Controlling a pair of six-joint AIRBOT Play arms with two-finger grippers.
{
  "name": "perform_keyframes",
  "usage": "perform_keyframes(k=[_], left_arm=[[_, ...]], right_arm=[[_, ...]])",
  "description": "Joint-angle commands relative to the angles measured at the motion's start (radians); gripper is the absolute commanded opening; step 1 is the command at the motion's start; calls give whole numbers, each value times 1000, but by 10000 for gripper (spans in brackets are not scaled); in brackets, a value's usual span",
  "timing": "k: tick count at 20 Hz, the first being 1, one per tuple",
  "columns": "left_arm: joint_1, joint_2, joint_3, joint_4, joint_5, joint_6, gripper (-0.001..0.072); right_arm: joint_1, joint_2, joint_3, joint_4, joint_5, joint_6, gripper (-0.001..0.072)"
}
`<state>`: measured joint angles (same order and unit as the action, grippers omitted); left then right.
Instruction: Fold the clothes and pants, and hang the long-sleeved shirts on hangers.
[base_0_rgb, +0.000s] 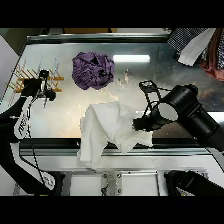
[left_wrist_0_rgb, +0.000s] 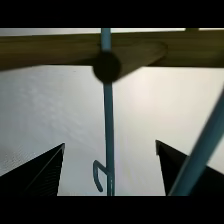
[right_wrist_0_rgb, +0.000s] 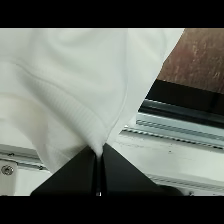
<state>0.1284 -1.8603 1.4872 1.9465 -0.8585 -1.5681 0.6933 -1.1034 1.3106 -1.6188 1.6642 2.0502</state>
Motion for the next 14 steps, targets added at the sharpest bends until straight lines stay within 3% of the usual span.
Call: perform_keyframes(k=[1,4,5,6,8,9,14], left_arm=[[2,-34,5,1,16,1,619],[2,-41,5,0,-5,-2,615],[2,-39,6,0,-10,-3,481],[2,-38,6,0,-18,-3,300],[2,-38,5,0,-40,-3,79],[2,-38,6,0,-47,-2,23],[-1,27,5,1,-81,-2,23]], right_arm=[[1,0,0,0,0,0,19],[1,0,0,0,0,0,19],[1,0,0,0,0,0,19],[1,0,0,0,0,0,19],[1,0,0,0,0,0,19],[1,0,0,0,0,0,19],[1,0,0,0,0,0,19]])
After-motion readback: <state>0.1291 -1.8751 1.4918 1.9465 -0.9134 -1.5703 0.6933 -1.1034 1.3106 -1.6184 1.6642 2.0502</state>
